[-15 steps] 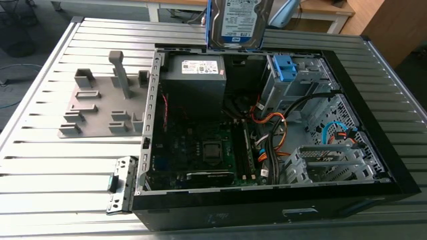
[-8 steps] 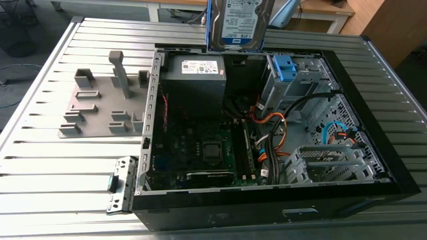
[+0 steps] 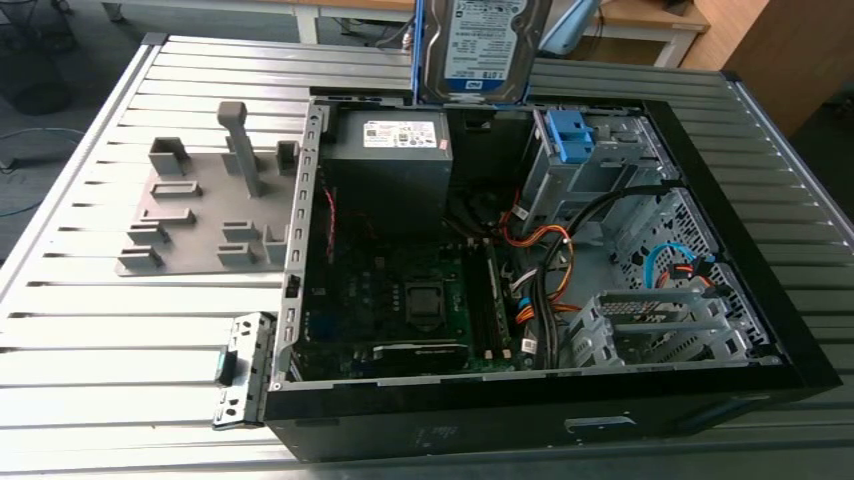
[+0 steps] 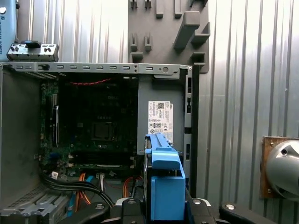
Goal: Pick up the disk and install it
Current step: 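Pick up the disk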
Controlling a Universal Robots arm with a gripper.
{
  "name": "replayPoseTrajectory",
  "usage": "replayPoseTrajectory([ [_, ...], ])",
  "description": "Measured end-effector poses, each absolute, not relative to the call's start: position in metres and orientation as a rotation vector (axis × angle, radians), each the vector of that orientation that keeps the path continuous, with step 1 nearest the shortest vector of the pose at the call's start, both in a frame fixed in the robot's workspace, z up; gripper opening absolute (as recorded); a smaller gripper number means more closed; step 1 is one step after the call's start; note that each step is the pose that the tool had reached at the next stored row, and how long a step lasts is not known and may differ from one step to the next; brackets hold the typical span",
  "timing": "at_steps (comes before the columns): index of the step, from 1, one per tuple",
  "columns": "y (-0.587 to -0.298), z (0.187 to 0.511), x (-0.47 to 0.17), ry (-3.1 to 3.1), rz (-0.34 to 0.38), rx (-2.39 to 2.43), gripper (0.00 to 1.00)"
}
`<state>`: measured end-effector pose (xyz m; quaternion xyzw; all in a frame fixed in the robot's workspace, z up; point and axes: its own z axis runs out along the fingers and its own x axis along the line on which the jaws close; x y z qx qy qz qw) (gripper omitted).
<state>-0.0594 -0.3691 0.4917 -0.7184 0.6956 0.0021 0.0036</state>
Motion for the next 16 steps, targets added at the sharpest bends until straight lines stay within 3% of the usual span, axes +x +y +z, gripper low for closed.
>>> replayPoseTrajectory([
  [16, -0.3767, 0.4916, -0.0586, 2.18, 0.007, -2.252, 0.36],
])
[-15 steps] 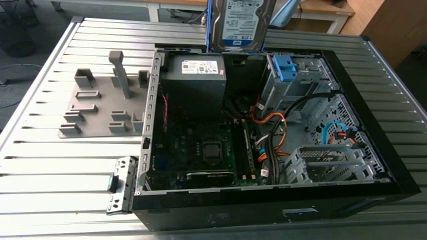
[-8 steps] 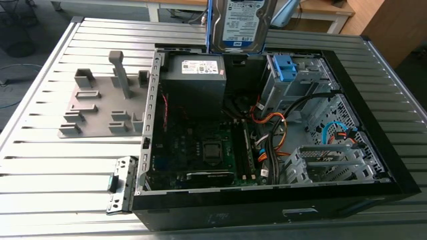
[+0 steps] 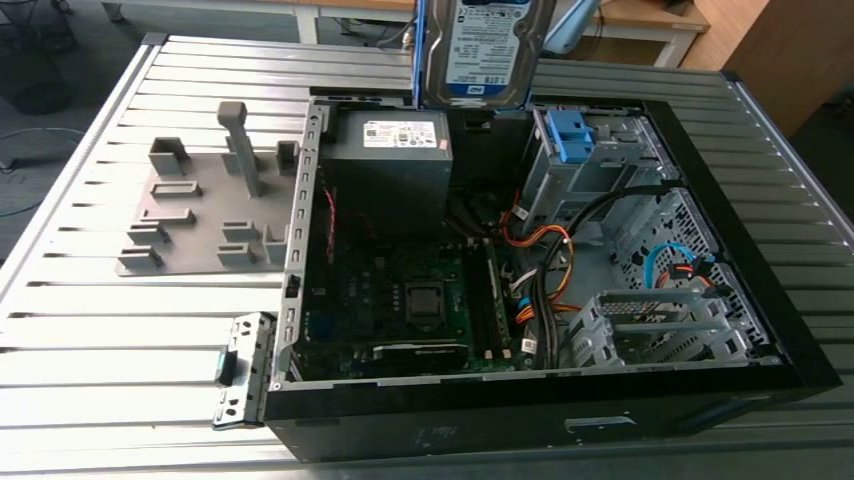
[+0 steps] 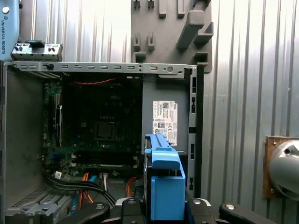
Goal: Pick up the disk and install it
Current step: 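Pick up the disk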
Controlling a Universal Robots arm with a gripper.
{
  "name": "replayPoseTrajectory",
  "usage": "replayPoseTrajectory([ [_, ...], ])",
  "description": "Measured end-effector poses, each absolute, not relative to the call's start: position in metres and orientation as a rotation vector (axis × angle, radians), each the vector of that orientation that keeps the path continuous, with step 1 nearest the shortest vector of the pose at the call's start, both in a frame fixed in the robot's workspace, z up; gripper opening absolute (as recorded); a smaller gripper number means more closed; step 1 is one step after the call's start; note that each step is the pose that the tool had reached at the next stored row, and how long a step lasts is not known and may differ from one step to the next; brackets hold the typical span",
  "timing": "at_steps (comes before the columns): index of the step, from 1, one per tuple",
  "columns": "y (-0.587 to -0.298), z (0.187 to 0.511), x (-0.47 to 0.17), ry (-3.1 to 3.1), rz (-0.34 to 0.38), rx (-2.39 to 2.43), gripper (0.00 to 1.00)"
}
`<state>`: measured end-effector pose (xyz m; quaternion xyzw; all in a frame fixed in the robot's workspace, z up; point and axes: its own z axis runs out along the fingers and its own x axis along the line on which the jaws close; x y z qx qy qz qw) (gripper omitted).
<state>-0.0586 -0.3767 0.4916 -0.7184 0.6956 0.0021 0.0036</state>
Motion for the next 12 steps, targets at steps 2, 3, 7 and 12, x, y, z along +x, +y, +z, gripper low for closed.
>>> replayPoseTrajectory([
  [2, -0.3774, 0.4917, -0.0585, 2.18, 0.007, -2.252, 0.36],
  [3, -0.3778, 0.4916, -0.0584, 2.18, 0.007, -2.252, 0.36],
  [7, -0.3796, 0.4916, -0.0582, 2.18, 0.007, -2.252, 0.36],
  [12, -0.3814, 0.4916, -0.058, 2.181, 0.006, -2.252, 0.36],
])
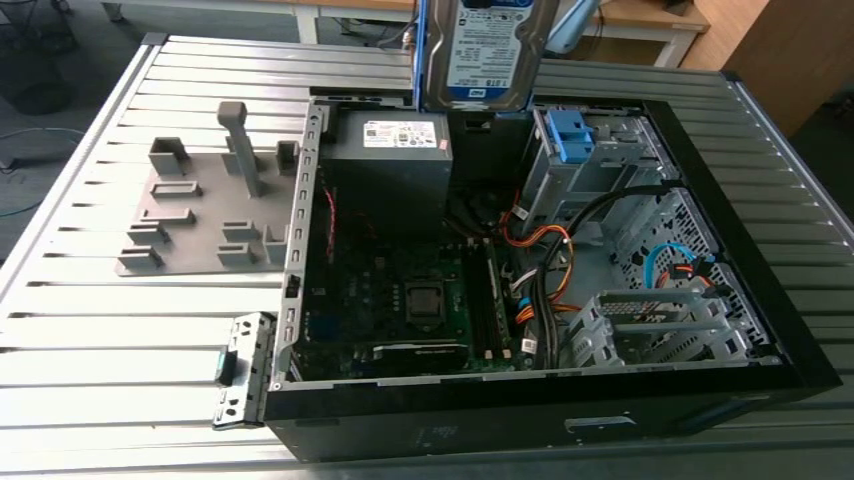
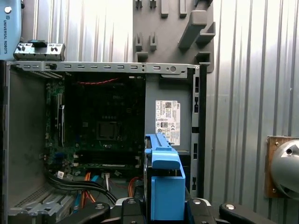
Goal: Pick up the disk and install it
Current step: 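Pick up the disk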
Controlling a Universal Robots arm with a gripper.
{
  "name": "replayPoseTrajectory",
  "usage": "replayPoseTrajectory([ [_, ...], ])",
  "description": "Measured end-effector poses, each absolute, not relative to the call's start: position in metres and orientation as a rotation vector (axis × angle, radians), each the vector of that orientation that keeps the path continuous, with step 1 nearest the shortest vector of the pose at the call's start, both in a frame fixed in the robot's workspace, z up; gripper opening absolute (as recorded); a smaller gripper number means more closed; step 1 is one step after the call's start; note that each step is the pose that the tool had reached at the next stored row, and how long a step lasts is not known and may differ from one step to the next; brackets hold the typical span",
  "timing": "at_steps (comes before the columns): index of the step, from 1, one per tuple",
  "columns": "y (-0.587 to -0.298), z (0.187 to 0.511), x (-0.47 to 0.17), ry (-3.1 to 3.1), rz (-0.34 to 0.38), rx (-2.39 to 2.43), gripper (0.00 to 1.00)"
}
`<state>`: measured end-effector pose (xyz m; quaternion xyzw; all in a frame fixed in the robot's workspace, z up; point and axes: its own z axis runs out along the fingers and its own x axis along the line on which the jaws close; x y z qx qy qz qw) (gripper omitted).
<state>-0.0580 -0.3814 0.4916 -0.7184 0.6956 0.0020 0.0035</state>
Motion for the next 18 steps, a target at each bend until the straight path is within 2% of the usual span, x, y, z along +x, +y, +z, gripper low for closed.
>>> replayPoseTrajectory([
  [18, -0.3893, 0.4916, -0.057, 2.181, 0.006, -2.252, 0.36],
])
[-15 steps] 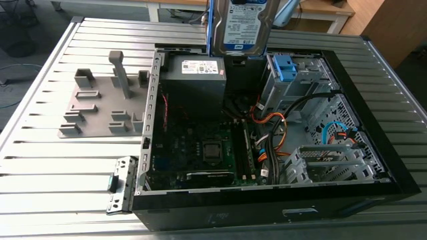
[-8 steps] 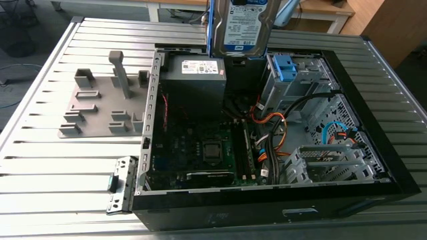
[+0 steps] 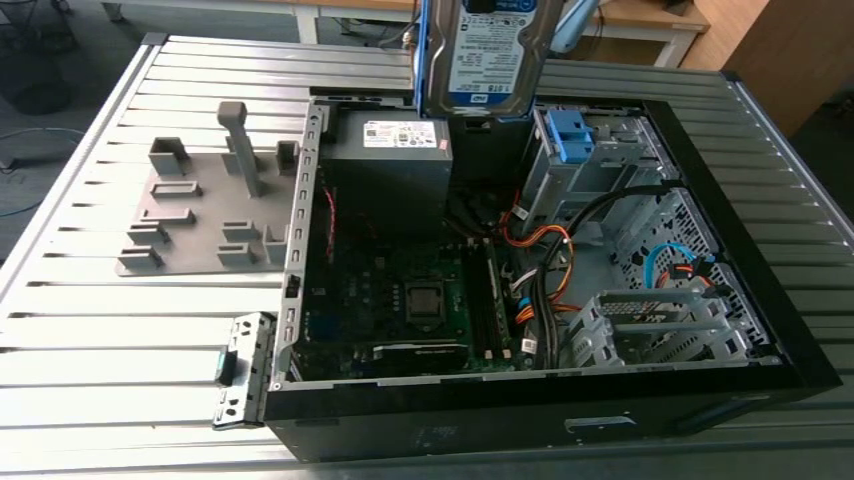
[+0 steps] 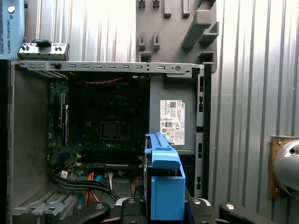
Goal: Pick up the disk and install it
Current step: 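Pick up the disk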
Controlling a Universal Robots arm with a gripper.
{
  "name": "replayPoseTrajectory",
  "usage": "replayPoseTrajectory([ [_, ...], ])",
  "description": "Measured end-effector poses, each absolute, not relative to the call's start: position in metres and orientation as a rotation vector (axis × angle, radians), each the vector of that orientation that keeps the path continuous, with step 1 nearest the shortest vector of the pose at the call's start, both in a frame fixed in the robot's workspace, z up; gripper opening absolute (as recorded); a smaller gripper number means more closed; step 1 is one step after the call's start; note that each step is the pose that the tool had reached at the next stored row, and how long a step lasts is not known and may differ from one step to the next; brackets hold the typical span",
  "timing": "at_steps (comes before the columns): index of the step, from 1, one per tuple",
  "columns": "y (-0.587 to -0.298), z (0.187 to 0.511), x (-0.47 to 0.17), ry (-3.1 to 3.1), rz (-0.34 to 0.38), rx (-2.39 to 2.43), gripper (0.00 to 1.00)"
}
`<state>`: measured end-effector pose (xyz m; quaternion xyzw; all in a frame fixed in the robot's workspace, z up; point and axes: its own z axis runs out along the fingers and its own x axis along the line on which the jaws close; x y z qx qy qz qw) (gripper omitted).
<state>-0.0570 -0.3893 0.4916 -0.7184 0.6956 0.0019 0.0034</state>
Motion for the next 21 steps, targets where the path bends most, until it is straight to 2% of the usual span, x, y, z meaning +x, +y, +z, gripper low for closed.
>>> replayPoseTrajectory([
  [21, -0.404, 0.491, -0.056, 2.181, 0.006, -2.252, 0.36],
])
